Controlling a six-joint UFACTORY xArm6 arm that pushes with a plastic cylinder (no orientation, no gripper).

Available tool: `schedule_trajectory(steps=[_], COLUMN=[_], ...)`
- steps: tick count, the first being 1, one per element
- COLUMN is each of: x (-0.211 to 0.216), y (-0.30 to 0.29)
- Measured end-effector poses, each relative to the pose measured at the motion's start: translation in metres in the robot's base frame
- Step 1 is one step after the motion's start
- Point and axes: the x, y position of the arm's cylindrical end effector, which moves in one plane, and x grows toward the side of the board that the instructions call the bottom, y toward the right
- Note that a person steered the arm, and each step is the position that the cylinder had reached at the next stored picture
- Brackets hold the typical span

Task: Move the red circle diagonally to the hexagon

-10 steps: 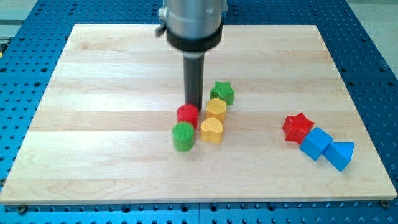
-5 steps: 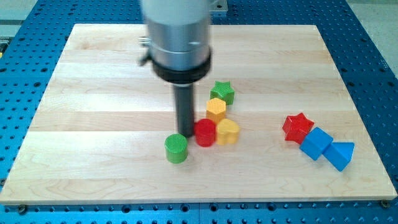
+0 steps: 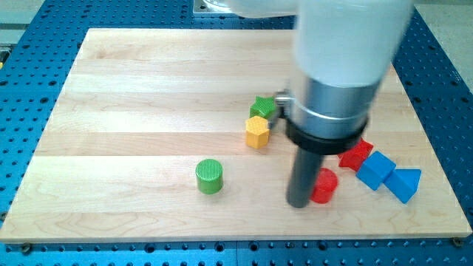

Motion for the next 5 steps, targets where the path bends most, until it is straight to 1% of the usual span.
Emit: schedule_trajectory(steps=[1, 3, 4, 5], x=[0.0, -0.002, -0.014, -0.055], y=[0.007, -0.026, -0.027, -0.023])
